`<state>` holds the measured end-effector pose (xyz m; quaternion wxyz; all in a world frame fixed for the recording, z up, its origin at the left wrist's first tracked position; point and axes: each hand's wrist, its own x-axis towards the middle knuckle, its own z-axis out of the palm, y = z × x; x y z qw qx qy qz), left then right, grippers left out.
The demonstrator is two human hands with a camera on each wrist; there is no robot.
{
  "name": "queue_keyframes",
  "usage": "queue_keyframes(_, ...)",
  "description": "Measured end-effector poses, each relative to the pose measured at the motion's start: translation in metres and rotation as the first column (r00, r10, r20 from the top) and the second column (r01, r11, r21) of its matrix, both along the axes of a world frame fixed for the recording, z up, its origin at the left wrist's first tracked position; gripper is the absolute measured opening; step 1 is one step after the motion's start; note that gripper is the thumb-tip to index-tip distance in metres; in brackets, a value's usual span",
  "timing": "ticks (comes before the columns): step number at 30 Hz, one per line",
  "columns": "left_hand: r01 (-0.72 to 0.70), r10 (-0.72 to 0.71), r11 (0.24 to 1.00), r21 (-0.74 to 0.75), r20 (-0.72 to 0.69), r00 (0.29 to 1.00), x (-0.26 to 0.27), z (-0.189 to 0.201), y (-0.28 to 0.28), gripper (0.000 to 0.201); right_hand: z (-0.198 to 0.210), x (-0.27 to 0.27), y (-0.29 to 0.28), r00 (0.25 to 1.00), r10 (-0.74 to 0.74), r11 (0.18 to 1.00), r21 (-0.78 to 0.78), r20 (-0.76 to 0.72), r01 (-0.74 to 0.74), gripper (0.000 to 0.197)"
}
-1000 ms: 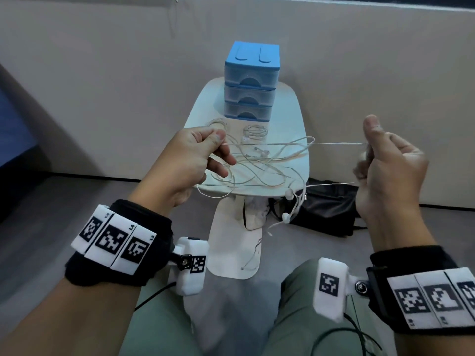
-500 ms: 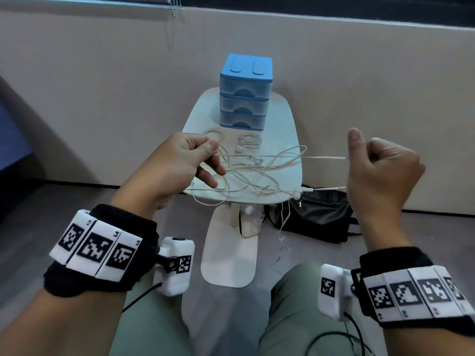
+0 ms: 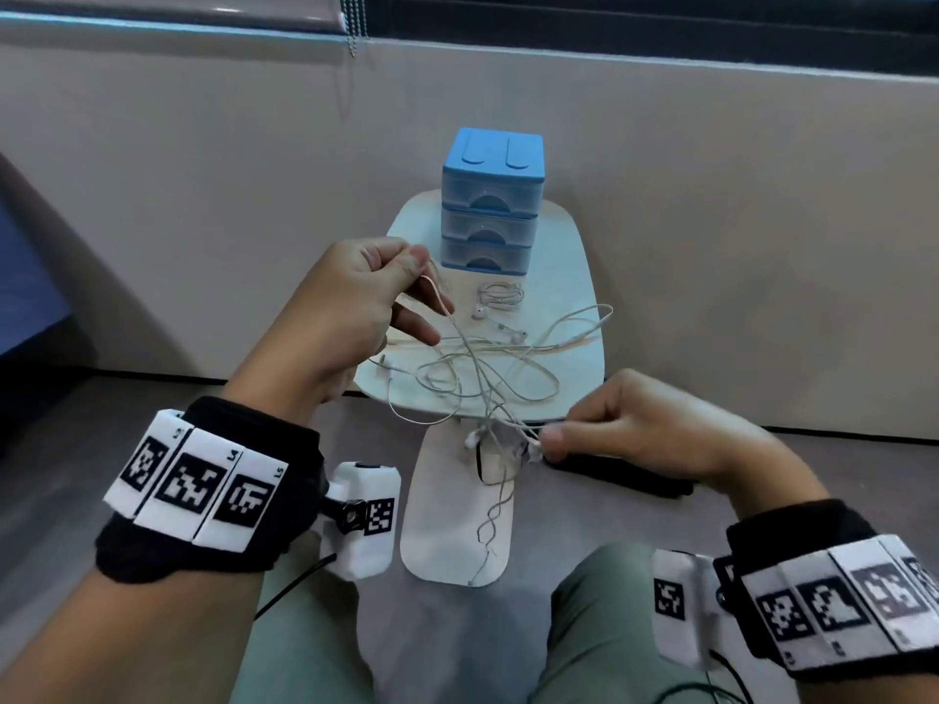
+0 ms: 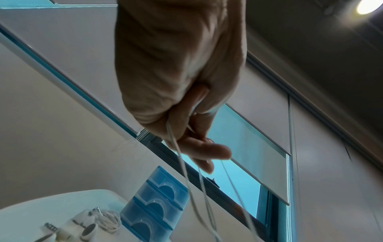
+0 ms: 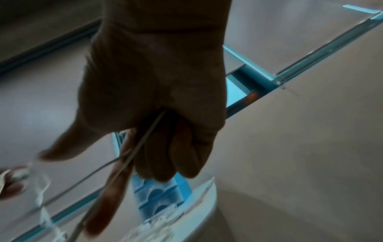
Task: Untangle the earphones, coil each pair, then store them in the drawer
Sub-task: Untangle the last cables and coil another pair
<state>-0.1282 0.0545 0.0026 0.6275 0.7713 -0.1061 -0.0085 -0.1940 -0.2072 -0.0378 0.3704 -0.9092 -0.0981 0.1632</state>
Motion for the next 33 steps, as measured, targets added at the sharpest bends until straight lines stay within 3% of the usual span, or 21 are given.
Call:
queue_keyframes(5, -0.033, 0.033, 0.999, 0.008, 0.014, 0.999, 0.001, 0.001, 0.003, 0.039, -0.006, 0.006, 0.012, 0.999, 0.046, 0.999, 0.013, 0.011, -0.046, 0.034)
queue_keyframes(9, -0.03, 0.03, 0.999, 0.015, -0.011, 0.999, -0.004, -0.004, -0.002, 0.037, -0.007, 0.011, 0.023, 0.998, -0.002, 0.98, 0.198, 0.055, -0.009, 0.022)
queue_keyframes(13, 0.032, -0.031, 0.999, 0.037, -0.032, 0.999, -0.011, -0.01, -0.012, 0.038, -0.012, 0.022, 0.034, 0.977, -0.116, 0.992, -0.029, 0.176, 0.123, 0.022)
queue_keyframes(20, 0.033, -0.033, 0.999, 0.019, -0.033, 0.999, -0.013, -0.012, -0.01, 0.037, -0.015, 0.022, 0.034, 0.916, -0.303, 0.941, 0.234, 0.261, 0.245, 0.02)
queue_keyframes(24, 0.041, -0.04, 0.998, 0.039, -0.046, 0.998, -0.012, -0.015, -0.008, 0.037, -0.005, 0.018, 0.036, 0.928, -0.215, 0.976, 0.044, 0.306, 0.212, 0.047)
queue_keyframes(29, 0.054, -0.052, 0.997, 0.047, -0.049, 0.997, -0.013, -0.012, -0.007, 0.038, 0.003, 0.015, 0.026, 0.939, -0.247, 0.966, 0.14, 0.238, 0.219, 0.023)
queue_keyframes(31, 0.061, -0.06, 0.998, 0.035, -0.03, 0.998, -0.013, -0.009, -0.005, 0.037, 0.004, 0.011, 0.022, 0.978, -0.154, 0.987, 0.071, 0.139, 0.146, 0.023)
queue_keyframes(33, 0.073, -0.073, 0.997, 0.012, -0.002, 0.997, -0.012, -0.006, -0.002, 0.037, 0.0, 0.008, 0.024, 0.997, -0.054, 0.991, -0.118, 0.051, 0.06, 0.024)
